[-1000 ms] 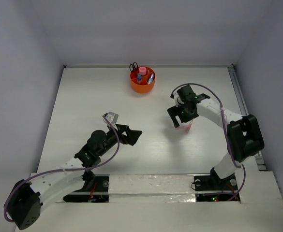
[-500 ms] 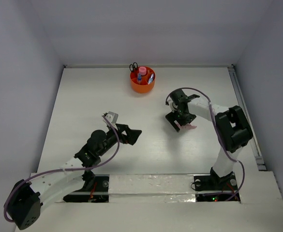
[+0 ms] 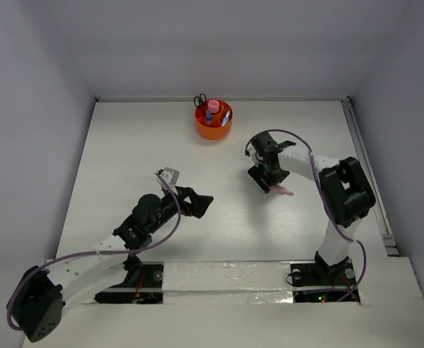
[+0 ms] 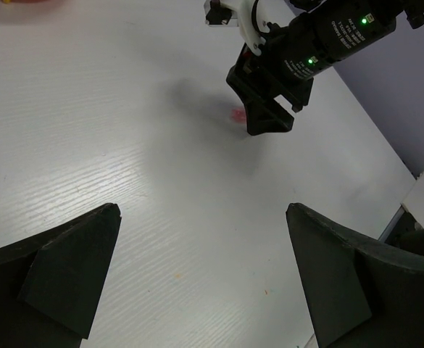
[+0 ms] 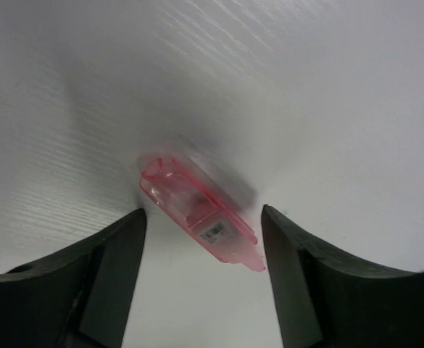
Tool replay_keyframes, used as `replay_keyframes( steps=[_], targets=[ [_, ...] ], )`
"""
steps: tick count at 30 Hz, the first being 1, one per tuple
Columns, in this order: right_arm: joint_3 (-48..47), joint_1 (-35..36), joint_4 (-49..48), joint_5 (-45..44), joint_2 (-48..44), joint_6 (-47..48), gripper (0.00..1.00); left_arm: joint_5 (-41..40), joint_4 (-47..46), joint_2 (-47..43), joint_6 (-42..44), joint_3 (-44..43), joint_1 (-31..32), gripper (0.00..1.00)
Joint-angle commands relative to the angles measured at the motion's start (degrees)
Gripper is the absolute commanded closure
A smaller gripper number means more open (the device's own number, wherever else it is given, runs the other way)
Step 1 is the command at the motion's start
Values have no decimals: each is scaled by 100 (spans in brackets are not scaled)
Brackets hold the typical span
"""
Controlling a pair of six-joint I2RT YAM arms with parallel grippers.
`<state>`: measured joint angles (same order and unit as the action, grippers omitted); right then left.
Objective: Sort the stationery into containers
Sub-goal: Pick up the pen from the center of the board.
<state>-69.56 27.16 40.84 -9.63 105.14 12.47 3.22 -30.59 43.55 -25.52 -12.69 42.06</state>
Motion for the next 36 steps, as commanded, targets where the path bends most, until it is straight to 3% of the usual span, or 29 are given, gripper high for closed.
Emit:
replay_keyframes(
  steps=[1,8,12,17,24,28,32,36],
  targets=[
    [-172,44,-419,-180,164,89,27,134,-342,13,56,-225,39,1],
    [-321,44,-630,39,437,309,28,143,-343,39,56,-243,39,1],
    [-453,44,-559,215,560,291,36,100,-290,13,56,-234,39,1],
    [-453,-79,-568,532,542,283,56,56,-246,-13,82,-260,39,1],
    [-348,-132,-410,594,499,81,60,20,-219,4,91,-261,39,1],
    [-207,-184,-524,664,367,-16,84,38,-228,40,91,-261,39,1],
    [-225,-184,-726,594,95,-78,96,64,-237,66,56,-269,39,1],
    [-330,-184,-1015,690,-564,-262,100,143,-351,83,-58,-261,39,1]
  ],
)
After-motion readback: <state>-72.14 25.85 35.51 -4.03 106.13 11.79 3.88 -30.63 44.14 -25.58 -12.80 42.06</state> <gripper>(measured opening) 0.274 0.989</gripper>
